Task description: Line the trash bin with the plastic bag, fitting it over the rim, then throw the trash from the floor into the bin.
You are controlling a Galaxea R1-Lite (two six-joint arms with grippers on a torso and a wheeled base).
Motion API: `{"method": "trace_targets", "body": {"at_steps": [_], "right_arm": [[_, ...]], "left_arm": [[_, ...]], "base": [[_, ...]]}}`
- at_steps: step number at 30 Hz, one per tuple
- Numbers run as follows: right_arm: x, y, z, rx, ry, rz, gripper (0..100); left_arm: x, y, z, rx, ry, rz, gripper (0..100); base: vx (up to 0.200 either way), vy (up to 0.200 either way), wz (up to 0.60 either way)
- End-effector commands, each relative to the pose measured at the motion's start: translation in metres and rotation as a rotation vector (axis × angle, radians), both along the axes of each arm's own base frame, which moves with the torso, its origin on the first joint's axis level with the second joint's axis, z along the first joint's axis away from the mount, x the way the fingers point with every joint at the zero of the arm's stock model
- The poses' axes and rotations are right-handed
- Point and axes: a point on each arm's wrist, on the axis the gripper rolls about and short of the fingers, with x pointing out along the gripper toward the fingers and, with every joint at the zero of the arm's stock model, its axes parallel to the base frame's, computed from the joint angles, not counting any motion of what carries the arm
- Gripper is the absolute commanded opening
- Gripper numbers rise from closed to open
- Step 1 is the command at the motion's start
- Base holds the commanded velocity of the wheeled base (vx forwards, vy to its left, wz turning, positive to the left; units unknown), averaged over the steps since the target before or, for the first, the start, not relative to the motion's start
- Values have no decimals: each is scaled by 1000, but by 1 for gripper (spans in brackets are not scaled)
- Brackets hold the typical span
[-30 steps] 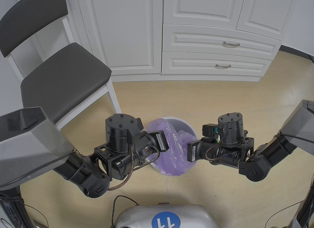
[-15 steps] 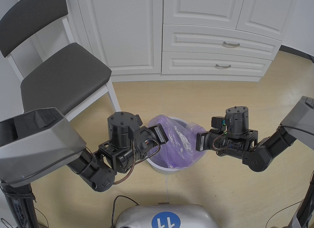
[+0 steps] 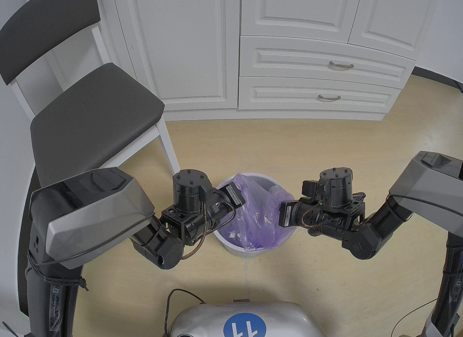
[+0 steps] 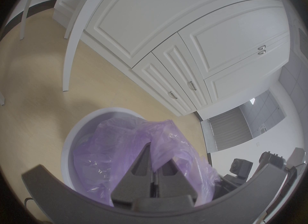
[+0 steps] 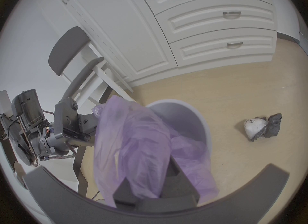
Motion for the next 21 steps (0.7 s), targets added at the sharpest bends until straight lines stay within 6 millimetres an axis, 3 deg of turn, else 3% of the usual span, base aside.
{"method": "trace_targets", "body": {"at_steps": [1,10,21], "right_arm": [[3,2,-13,-12,28,0,0],[11,3,-26,-20,46,-8,0],[10,1,-19,-14,34,-12,0]], "left_arm": [[7,-1,-22,27,28,11,0],[11,-3,-34,116,23,17,0],[7,-7,-34,256,-25,53,0]], "base": [[0,0,0],[0,0,0],[0,0,0]]}}
